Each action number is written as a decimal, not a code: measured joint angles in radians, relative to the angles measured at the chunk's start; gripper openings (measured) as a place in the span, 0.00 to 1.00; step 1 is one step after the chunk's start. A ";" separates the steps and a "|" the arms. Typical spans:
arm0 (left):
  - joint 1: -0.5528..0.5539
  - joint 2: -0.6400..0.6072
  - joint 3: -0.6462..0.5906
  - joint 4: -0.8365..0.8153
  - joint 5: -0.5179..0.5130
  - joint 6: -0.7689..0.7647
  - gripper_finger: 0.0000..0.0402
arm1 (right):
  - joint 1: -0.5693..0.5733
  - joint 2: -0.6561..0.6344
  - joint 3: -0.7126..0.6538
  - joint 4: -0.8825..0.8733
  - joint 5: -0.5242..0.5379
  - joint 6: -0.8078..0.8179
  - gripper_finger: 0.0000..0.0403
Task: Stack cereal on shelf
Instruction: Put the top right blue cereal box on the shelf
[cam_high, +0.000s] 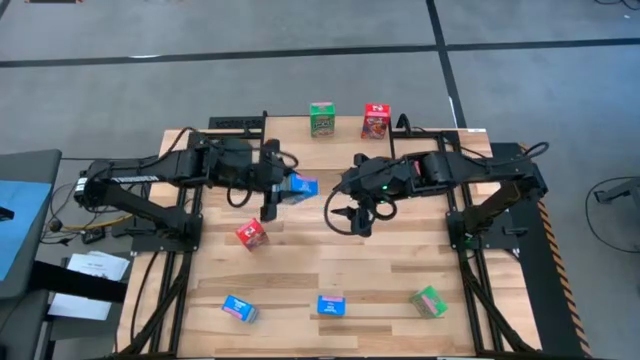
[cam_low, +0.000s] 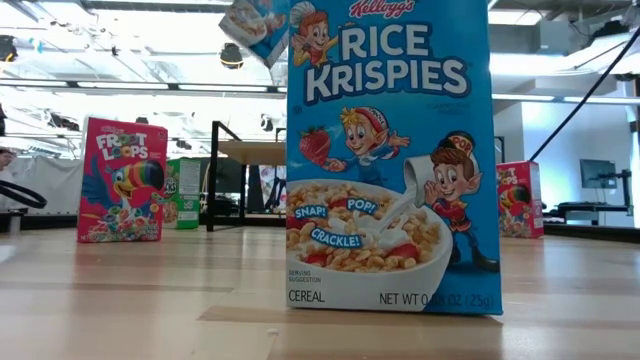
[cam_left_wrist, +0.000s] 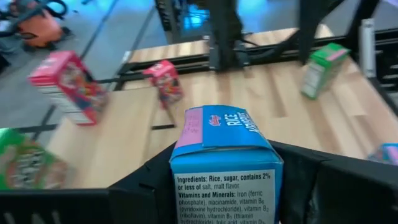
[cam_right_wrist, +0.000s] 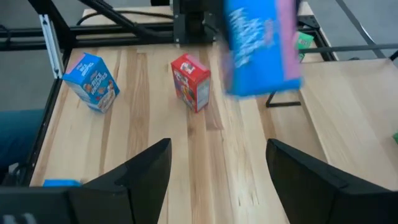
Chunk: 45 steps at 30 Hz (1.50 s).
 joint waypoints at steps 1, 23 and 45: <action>0.017 -0.003 0.000 0.006 0.006 0.009 0.41 | 0.000 -0.007 0.000 0.001 0.000 0.000 0.71; 0.570 -0.012 -0.109 0.325 0.520 0.065 0.42 | 0.002 -0.101 0.000 -0.132 0.000 -0.004 0.71; 0.851 0.113 -0.548 1.061 0.638 -0.207 0.42 | 0.002 -0.100 0.000 -0.162 0.000 0.001 0.71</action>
